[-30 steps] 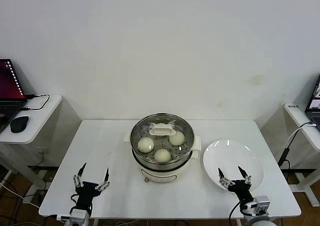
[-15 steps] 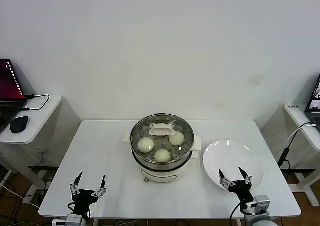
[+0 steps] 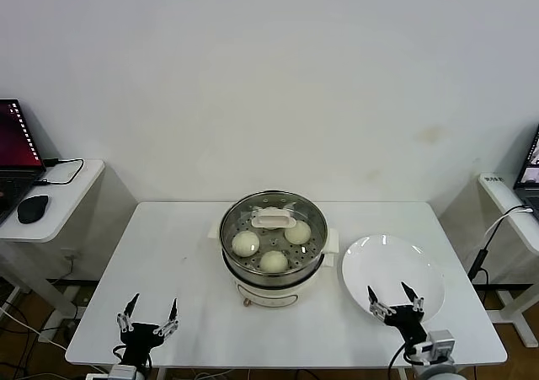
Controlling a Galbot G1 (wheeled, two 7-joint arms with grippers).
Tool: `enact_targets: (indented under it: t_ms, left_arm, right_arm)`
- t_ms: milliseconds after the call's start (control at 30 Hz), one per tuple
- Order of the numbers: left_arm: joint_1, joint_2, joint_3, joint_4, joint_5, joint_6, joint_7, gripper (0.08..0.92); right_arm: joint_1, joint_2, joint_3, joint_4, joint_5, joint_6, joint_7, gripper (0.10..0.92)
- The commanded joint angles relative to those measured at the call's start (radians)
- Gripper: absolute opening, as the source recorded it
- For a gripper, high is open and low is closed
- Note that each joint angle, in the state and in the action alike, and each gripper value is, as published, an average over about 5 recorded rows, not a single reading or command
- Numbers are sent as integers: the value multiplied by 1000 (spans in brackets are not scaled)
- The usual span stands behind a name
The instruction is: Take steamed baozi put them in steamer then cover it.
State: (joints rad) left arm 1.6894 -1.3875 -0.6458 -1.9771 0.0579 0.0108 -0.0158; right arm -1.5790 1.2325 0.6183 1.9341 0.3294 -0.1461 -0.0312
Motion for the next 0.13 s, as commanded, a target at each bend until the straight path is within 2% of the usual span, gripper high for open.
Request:
enact_targets:
  t_ms: [33, 133]
  left_arm:
    - [17, 3, -1, -8, -6, 1, -1, 823]
    - [19, 3, 2, -7, -3, 0, -4, 823]
  right_arm:
    - [-6, -4, 14, 11, -9, -2, -9, 823]
    - [-5, -6, 16, 12, -9, -3, -9, 822]
